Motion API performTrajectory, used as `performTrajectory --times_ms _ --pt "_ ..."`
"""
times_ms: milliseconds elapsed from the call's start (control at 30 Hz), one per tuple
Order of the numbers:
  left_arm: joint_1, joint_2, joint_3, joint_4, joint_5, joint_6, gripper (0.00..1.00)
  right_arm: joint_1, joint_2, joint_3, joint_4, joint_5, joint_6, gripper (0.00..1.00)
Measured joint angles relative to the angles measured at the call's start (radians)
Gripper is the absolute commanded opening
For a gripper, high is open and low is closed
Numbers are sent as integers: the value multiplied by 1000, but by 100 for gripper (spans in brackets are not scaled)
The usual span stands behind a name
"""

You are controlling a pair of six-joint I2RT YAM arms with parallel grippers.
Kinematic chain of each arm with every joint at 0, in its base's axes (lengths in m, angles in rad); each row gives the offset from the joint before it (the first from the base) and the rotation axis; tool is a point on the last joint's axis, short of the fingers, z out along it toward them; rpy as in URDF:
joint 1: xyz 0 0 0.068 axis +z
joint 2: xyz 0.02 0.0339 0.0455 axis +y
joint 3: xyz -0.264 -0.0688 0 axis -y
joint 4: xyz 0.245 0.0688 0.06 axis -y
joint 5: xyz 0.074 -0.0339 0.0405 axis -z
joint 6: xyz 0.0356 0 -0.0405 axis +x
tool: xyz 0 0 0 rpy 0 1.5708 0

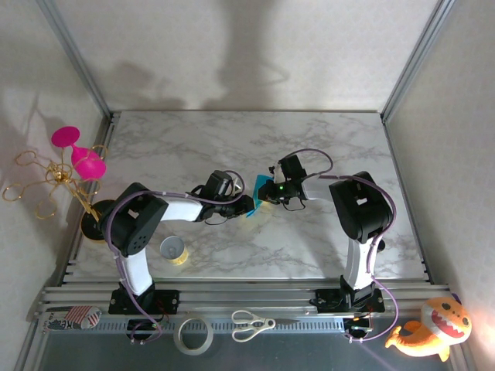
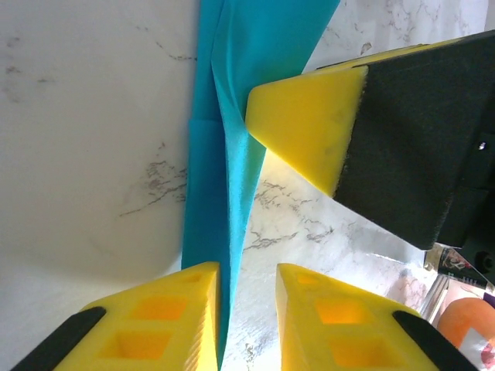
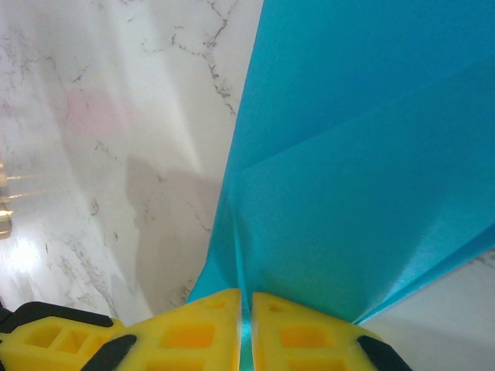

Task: Fold a paper plane with a square sheet of paper (pick it up from the middle)
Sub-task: Fold the wing for the fifth time at the center of the table.

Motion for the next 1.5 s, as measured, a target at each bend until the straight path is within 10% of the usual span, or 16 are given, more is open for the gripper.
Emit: performTrajectory --times_ms 833,1500 --pt "8 42 22 -37 23 0 8 0 3 5 -8 0 -3 14" --pt "3 -54 79 -257 -125 81 27 0 11 22 -36 2 -3 13"
